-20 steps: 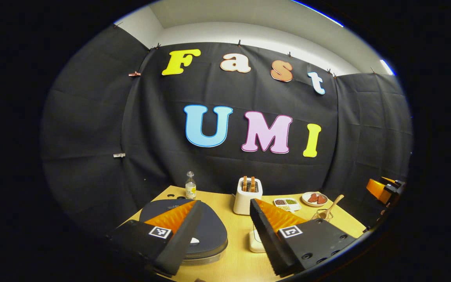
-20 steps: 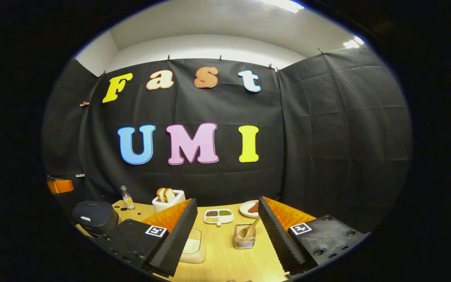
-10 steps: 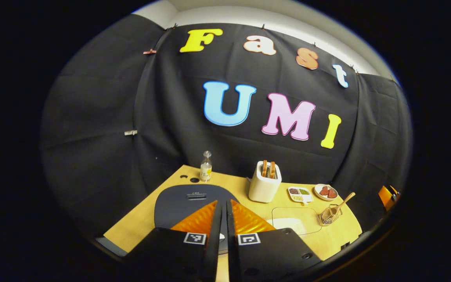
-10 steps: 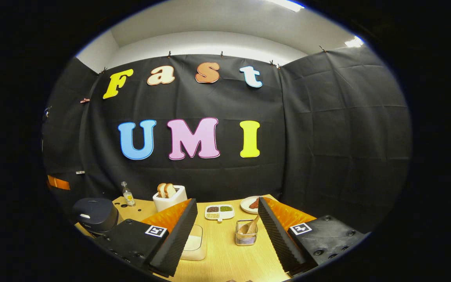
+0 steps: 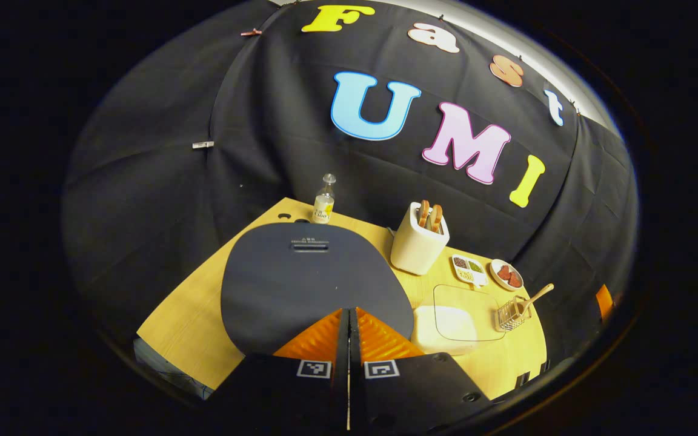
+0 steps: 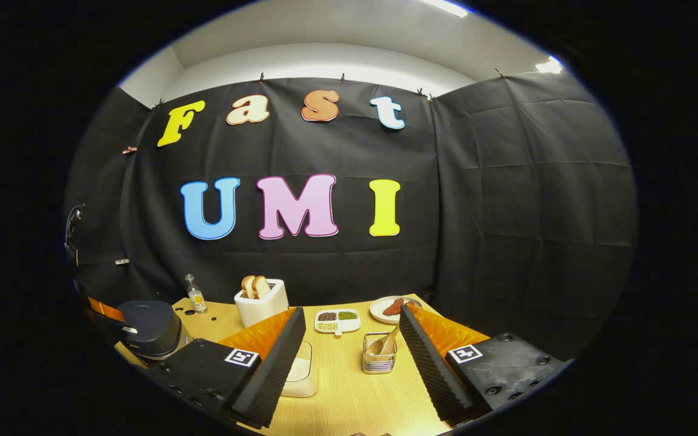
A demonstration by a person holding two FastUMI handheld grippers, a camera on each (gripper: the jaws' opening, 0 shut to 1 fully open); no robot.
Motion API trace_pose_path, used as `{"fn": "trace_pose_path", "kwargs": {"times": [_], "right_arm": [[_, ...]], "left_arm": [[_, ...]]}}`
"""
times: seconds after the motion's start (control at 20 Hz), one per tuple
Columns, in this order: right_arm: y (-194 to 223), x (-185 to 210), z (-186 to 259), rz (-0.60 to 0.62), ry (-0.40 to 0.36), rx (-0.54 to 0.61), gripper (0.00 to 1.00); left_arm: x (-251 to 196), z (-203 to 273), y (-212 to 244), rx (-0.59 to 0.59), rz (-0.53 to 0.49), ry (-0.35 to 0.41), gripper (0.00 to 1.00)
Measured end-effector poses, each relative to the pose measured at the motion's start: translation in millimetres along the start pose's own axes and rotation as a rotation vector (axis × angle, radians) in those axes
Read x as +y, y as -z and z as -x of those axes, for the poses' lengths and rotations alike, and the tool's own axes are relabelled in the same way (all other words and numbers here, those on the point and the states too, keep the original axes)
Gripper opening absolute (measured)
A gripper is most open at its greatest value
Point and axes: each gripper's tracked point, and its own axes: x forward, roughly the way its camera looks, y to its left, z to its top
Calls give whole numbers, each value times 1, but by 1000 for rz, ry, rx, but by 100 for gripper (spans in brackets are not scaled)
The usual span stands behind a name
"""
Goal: Close the left gripper, press the button to open the rice cooker; take a wooden spoon from the chopstick holder with the right hand, scoop a spoonful of rice and pour it into the rice cooker, then put the wooden spoon back into the chopstick holder.
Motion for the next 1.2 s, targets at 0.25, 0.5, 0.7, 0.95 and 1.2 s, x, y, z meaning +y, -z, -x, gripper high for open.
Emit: {"fn": "trace_pose_path", "kwargs": {"times": [0.25, 0.5, 0.7, 0.95, 1.2], "right_arm": [[6, -3, 4, 7, 12, 22, 97], [17, -4, 9, -1, 26, 44, 97], [22, 3, 13, 4, 4, 67, 98], [18, -6, 9, 12, 8, 67, 97], [13, -21, -9, 7, 24, 76, 98]], "left_arm": [[-1, -8, 19, 41, -13, 3, 6], [0, -9, 24, 32, 20, 23, 7], [0, -10, 25, 46, 50, 56, 7], [-6, 5, 2, -42, 18, 54, 6], [-15, 58, -93, -399, -37, -36, 7]]}}
